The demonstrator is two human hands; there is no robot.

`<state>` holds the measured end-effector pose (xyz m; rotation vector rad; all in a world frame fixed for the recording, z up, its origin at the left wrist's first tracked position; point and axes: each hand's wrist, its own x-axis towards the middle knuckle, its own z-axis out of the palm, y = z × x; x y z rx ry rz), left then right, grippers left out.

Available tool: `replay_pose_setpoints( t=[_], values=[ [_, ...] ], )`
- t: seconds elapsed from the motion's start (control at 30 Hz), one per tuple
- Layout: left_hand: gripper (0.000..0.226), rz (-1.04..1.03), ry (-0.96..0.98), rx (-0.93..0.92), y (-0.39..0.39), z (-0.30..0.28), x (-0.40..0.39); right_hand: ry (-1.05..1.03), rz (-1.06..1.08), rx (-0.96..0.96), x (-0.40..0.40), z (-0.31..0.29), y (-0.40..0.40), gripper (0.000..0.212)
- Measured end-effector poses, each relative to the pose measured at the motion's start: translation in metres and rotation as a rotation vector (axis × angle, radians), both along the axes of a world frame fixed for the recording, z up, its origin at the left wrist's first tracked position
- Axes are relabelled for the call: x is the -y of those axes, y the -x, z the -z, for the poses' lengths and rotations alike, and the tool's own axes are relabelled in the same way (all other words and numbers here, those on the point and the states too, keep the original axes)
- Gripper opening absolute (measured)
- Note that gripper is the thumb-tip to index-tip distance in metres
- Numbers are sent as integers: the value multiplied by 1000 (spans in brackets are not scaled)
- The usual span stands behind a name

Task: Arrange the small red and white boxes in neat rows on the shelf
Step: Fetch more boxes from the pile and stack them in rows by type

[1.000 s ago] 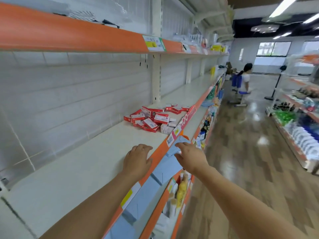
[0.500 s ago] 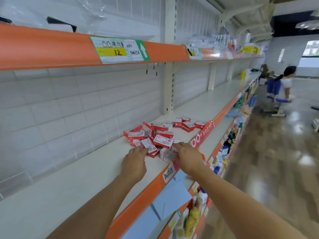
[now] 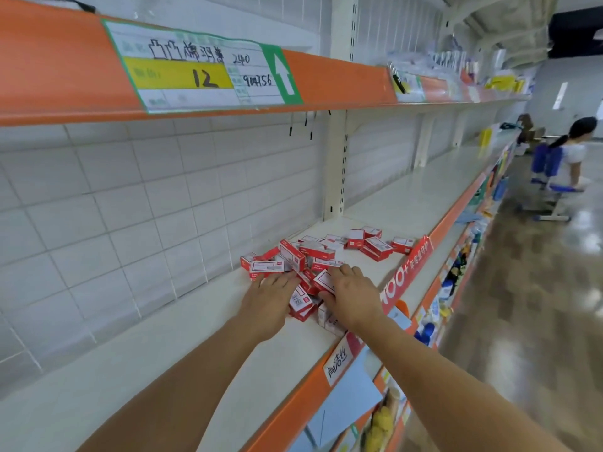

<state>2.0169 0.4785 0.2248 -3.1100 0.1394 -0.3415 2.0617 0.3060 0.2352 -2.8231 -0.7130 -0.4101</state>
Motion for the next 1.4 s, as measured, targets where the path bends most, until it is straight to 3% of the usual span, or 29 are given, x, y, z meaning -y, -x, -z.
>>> replay_pose_setpoints(
  t=[0.2, 0.33, 0.47, 0.7, 1.1, 1.4],
  values=[
    [58, 58, -93, 69, 3, -2, -2, -10, 11, 3, -3, 0, -3, 47],
    [58, 41, -34, 56, 11, 0, 3, -24, 14, -18, -2, -1, -1, 48],
    [59, -75, 153, -5, 32, 2, 5, -88, -65, -40, -6, -4, 5, 51],
    [53, -320, 236, 9, 83, 0, 2, -87, -325, -83, -26, -4, 30, 51],
    [47, -789, 260, 103, 253, -2, 3, -80, -704, -159, -73, 10, 132, 44],
    [46, -1083, 266, 192, 414, -9, 4, -50, -1002, -153, -125, 2, 271, 43]
  ],
)
